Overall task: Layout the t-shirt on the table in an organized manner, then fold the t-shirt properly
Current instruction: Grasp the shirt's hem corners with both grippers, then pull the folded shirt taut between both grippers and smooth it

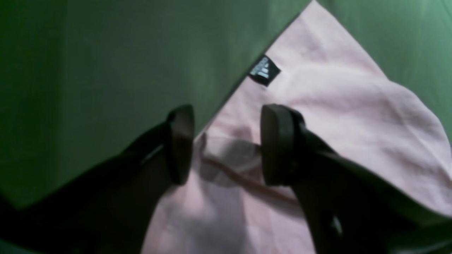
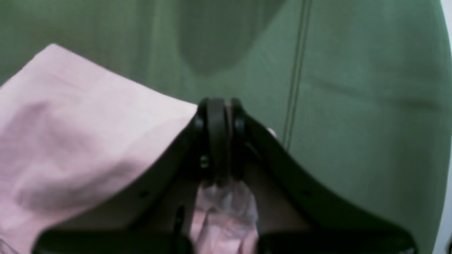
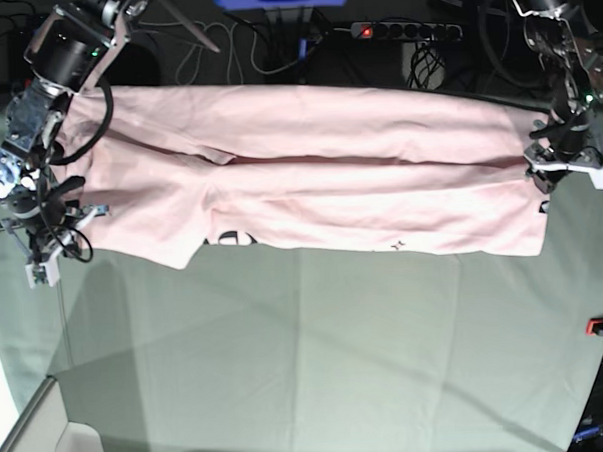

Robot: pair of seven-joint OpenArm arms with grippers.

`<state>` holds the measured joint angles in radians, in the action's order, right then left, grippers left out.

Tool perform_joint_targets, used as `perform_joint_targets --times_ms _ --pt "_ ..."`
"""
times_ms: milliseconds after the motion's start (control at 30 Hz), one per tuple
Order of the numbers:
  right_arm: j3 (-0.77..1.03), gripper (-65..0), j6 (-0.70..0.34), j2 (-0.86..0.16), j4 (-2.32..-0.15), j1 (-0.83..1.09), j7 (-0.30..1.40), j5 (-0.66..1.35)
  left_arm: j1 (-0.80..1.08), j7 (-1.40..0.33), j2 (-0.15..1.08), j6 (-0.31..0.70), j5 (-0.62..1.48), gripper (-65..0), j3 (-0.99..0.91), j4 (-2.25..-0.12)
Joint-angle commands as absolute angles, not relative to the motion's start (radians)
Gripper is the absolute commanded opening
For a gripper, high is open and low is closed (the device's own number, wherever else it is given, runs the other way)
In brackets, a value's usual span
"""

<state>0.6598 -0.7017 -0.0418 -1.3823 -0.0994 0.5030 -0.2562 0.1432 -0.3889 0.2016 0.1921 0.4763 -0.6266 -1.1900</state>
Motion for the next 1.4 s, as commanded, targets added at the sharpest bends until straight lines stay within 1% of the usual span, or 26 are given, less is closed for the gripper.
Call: perform_joint_targets --times_ms 0,67,100,267,333,367,567,667,833,1000,1067,1200,1367 --pt "0.659 -65.0 -0.698 -0.056 -1.391 -0.119 0.481 -0.245 0.134 -0.367 0.217 0.2 0.483 -35.2 -0.631 -1.208" --pt "0.645 -64.9 -0.698 -0.058 -1.391 -0.13 0.481 -0.246 0.136 -0.367 0.217 0.2 0.483 -35.2 -0.631 -1.208" --pt "0.641 -63.2 -0.698 -0.061 -1.391 -0.134 0.481 -0.246 0.137 -0.367 0.217 0.2 0.483 -35.2 -0.631 -1.208" --pt "0.639 -49.8 -0.698 -0.077 -1.391 -0.139 0.483 -0.246 0.143 -0.367 0.217 0.2 0.483 -35.2 -0.631 -1.208" --pt "0.639 -45.6 -0.698 -0.077 -1.391 -0.14 0.483 -0.245 0.143 -0.367 0.217 0.2 0.483 -35.2 -0.631 -1.208" --pt "0.639 -44.5 -0.698 -0.077 -1.391 -0.143 0.483 -0.245 0.143 -0.367 0.217 0.2 0.483 -35.2 -0.631 -1.208" --pt "0.639 -44.0 -0.698 -0.076 -1.356 -0.168 0.483 -0.245 0.143 -0.367 0.217 0.2 0.483 -35.2 -0.631 -1.208" --pt "0.638 -44.0 -0.698 -0.082 -1.273 -0.213 0.483 -0.259 0.143 -0.367 0.217 0.2 0.483 -35.2 -0.631 -1.208" --pt "0.639 -44.0 -0.698 -0.125 -1.096 -0.283 0.481 -0.305 0.143 -0.367 0.219 0.2 0.483 -35.2 -0.631 -1.208" --pt "0.639 -45.0 -0.698 -0.14 -1.059 -0.297 0.478 -0.305 0.143 -0.367 0.22 0.2 0.483 -35.2 -0.631 -1.208" --pt "0.639 -48.5 -0.698 -0.14 -1.058 -0.294 0.478 -0.305 0.143 -0.367 0.22 0.2 0.483 -35.2 -0.631 -1.208" --pt "0.639 -64.8 -0.698 -0.14 -1.056 -0.289 0.478 -0.305 0.142 -0.367 0.217 0.2 0.483 -35.2 -0.631 -1.208" --pt "0.642 -65.0 -0.698 -0.139 -1.061 -0.286 0.483 -0.305 0.137 -0.367 0.217 0.2 0.483 -35.2 -0.631 -1.208"
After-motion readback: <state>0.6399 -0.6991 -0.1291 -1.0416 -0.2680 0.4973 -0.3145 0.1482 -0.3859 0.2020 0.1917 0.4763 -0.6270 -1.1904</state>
